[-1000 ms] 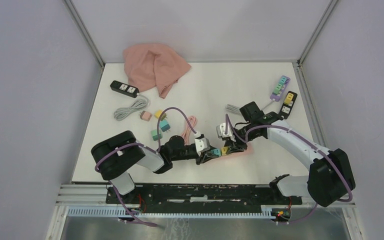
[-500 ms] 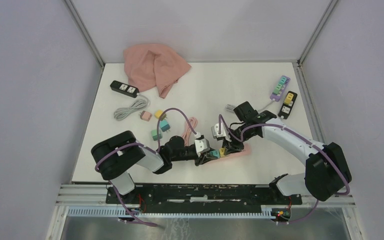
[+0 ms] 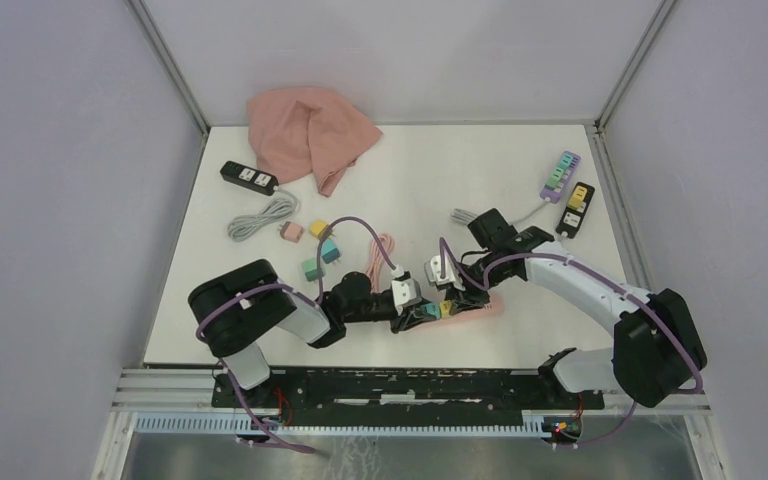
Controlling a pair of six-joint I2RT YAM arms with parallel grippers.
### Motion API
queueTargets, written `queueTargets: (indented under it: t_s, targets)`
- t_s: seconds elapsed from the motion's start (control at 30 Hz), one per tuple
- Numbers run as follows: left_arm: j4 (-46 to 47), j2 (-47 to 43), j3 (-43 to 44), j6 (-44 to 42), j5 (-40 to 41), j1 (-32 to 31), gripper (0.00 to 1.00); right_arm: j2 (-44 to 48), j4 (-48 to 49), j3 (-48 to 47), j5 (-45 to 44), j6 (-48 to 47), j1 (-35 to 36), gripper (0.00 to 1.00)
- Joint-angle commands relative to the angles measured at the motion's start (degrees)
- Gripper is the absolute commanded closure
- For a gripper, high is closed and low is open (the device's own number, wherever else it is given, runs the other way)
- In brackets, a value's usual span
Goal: Pull the plug off the socket
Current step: Remove the plug from the socket.
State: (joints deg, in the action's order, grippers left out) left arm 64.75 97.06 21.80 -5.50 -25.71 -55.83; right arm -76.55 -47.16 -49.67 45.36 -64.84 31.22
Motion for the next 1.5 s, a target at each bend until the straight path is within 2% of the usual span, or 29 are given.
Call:
queueTargets:
  t_s: [0.0,0.1,0.27,0.37,0.43,0.5,0.6,0.7,0.83,1.1,1.17,1.3,1.47]
  targets:
    - [-4.99,2.87,0.23,-0.97,1.92,0.62,0.97,1.89,10.93,-1.88,5.14,18.21,1.82,1.0]
    - [-4.98,3.34,0.17,-0.83,1.98,0.6,0.97,2.44,10.44,-2.42,5.69,18.3,-2.86,1.0]
    - [-4.24,4.09,-0.21,-0.21,1.28,1.22,0.97,5.05,-1.43,-2.11,6.52,2.47,-7.84,1.0]
    - [-2.77,3.41,-0.77,0.89,1.79,1.68,0.96,4.07,-8.2,-4.32,9.0,-2.66,-8.62,1.0]
    - [-3.14,2.0,-0.87,2.0,3.61,1.8,0.88,3.14,-11.46,-6.78,10.79,-2.75,-9.33,1.0]
    - [-3.38,0.01,-1.35,3.85,5.94,1.81,0.69,2.87,-12.58,-8.23,12.38,-1.25,-10.51,1.0]
    - [-3.35,-3.36,-2.08,6.85,8.08,1.8,0.43,3.04,-13.31,-9.75,15.26,1.96,-12.52,1.0]
    - [-3.51,-6.87,-2.58,9.22,9.62,1.83,0.26,2.92,-13.53,-10.44,19.77,4.96,-14.87,1.0]
    - [-8.98,-12.3,-2.2,10.57,12.02,1.83,0.22,1.82,-12.1,-10.63,24.48,11.47,-18.14,1.0]
    - [-30.11,-26.07,2.06,17.3,22.08,2.05,0.19,-1.01,6.67,-8.36,29.85,42.39,-21.65,1.0]
    - [-31.92,-28.57,2.26,19.17,22.95,2.17,0.12,-1.54,11.1,-7.41,30.0,48.16,-21.97,1.0]
    - [-32.87,-31.79,2.95,22.76,22.28,2.48,0.02,-3.08,14.94,-7.21,29.44,54.19,-22.37,1.0]
    - [-36.53,-31.51,7.18,25.31,19.79,2.75,0.01,-5.57,15.47,-7.84,29.38,57.82,-22.45,0.99]
